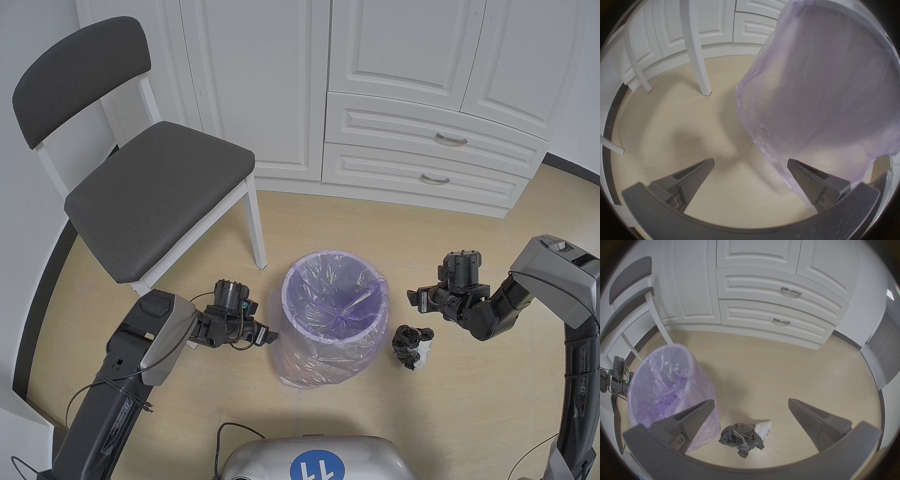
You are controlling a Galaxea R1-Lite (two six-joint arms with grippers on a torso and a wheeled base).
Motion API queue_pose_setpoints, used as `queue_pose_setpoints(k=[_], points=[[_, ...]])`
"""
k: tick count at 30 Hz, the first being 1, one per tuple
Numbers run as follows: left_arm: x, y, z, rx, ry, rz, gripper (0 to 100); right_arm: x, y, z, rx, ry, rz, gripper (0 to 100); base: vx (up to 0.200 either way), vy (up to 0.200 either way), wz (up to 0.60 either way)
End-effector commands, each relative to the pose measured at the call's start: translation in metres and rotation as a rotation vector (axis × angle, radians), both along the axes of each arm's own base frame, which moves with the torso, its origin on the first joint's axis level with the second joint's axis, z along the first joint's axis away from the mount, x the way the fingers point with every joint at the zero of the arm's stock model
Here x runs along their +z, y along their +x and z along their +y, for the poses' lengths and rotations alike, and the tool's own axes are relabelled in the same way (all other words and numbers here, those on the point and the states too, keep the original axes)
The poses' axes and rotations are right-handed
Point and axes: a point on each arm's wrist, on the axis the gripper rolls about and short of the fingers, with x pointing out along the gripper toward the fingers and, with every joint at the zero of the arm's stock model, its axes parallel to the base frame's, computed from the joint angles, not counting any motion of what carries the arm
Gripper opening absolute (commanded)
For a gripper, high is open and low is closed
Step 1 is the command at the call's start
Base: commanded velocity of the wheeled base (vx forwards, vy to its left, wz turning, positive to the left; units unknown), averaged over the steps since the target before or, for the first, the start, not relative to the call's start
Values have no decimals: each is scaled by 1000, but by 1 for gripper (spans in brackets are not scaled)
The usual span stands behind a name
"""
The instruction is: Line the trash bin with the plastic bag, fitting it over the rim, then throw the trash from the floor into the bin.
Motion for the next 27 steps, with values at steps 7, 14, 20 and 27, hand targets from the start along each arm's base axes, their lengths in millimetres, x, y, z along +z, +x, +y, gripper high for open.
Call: queue_pose_setpoints(k=[7, 14, 20, 27], points=[[-22, 0, 7, 25, 15, 8, 100, -23, 3, 1, 2, -9, 47, 100, 0, 0, 0], [-5, 8, 37, 97, 54, -179, 100, -18, -1, -1, 2, -14, 47, 100, 0, 0, 0], [22, -13, 61, -62, 30, -180, 100, -17, -4, -1, 9, -25, 54, 100, 0, 0, 0], [37, -33, 65, -347, 77, -224, 100, -20, -8, -1, 24, -40, 69, 100, 0, 0, 0]])
